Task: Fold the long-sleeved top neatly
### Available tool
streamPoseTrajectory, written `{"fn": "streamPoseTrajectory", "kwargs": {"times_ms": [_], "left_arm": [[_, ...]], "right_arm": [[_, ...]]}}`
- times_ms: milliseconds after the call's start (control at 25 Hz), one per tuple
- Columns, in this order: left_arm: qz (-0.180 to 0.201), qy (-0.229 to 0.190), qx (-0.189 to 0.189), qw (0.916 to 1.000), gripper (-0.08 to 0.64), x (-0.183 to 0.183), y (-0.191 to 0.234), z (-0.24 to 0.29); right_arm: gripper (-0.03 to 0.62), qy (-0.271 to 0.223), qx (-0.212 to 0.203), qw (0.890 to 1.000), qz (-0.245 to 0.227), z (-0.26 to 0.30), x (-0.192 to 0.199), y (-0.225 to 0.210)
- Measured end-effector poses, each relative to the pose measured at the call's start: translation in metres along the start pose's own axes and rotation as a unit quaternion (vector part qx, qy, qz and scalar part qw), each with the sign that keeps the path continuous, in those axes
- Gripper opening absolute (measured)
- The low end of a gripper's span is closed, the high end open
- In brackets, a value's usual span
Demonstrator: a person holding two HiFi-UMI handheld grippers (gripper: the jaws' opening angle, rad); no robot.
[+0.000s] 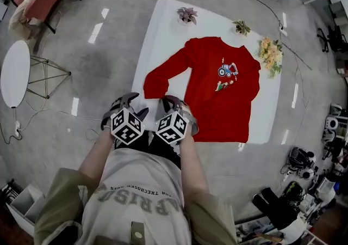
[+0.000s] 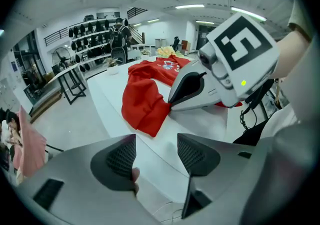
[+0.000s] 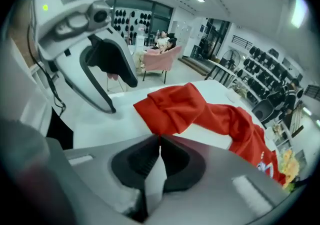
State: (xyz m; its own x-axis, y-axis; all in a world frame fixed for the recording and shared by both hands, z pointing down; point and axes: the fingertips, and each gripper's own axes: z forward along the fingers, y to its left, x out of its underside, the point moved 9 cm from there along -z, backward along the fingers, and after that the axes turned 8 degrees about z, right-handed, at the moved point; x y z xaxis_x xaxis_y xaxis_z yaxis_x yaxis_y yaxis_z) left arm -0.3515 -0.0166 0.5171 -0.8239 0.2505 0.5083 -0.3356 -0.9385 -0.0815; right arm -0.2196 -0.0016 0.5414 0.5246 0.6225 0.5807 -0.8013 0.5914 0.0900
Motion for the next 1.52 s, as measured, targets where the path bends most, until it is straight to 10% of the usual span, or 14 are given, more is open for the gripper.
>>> {"fn": "streamPoseTrajectory", "kwargs": {"times_ms": [360,520,600,1000,1120,1240,1400,1520], "left_arm": [[0.059,-0.028,0.064,0.9958,0.259,-0.013,-0.024,0.005],[0.081,-0.051,0.065,0.9933,0.181,-0.014,-0.035,0.000],[0.089,-0.069,0.044,0.9927,0.034,-0.010,-0.029,-0.011],[0.106,-0.041,0.012,0.9935,0.020,0.028,0.021,-0.059],[0.060,0.009,0.018,0.9980,0.025,0.059,0.023,-0.041],[-0.074,0.014,0.050,0.9959,0.266,0.079,0.031,-0.033],[-0.247,-0.047,0.104,0.9622,0.284,0.075,0.043,-0.013],[-0.278,-0.073,0.104,0.9521,0.218,0.064,0.052,-0.007]], "right_arm": [[0.011,-0.063,-0.160,0.964,0.204,-0.081,0.018,0.014],[0.011,-0.055,-0.190,0.953,0.229,-0.086,0.031,0.022],[0.011,-0.041,-0.187,0.954,0.230,-0.085,0.034,0.024],[0.028,-0.036,-0.225,0.952,0.205,-0.041,-0.003,0.074],[0.131,-0.023,-0.227,0.952,0.204,-0.037,0.000,0.076],[0.133,-0.042,-0.204,0.955,0.211,-0.046,0.009,0.056],[0.133,-0.055,-0.161,0.957,0.233,-0.066,0.019,0.029],[0.133,-0.060,-0.135,0.959,0.243,-0.081,0.024,0.015]]}}
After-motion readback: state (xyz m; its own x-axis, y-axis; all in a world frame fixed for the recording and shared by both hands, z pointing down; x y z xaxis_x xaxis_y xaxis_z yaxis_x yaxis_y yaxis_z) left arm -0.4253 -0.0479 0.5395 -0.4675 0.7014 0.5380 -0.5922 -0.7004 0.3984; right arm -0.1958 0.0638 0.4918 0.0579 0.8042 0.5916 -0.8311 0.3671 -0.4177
